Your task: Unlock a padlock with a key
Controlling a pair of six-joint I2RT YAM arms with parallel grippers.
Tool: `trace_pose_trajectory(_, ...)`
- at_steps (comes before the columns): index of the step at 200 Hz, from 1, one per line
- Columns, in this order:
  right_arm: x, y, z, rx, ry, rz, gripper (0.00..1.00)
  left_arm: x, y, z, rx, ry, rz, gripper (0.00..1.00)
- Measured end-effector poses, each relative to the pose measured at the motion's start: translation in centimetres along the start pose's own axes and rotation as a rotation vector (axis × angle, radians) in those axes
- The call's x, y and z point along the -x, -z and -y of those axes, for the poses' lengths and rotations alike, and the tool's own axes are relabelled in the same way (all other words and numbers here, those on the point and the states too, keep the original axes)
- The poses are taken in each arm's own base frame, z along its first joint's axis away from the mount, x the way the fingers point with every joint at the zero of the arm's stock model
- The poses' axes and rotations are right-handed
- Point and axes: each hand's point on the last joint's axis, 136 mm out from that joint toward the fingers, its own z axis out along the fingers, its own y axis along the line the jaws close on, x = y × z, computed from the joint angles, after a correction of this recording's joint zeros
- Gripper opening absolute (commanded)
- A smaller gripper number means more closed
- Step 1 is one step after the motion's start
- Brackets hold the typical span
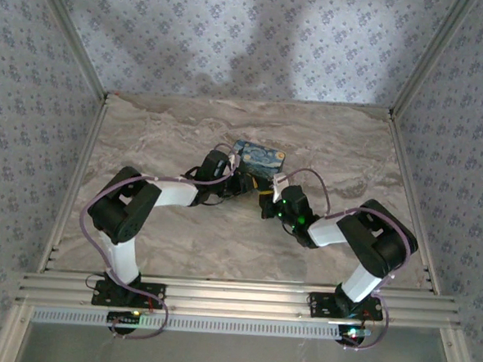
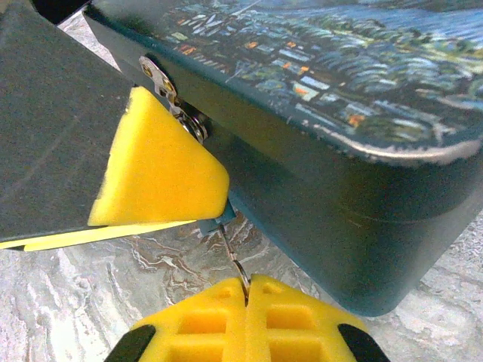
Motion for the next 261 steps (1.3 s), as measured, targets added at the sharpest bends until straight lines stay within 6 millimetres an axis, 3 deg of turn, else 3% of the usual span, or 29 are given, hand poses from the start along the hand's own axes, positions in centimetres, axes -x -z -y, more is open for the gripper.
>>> trace_pose_trajectory(167, 0.5, -0.4, -0.1, 0.12, -0.127, -0.006, 0.0, 0.2, 0.1, 0.2, -0.003, 0.028, 0.008, 0.21)
trace_pose_trajectory(261, 1.9, -0.9, -0.4, 0.155, -0.137, 0.014, 0.0, 0.9, 0.5, 1.1, -0.018, 0.022, 0.028, 0.21)
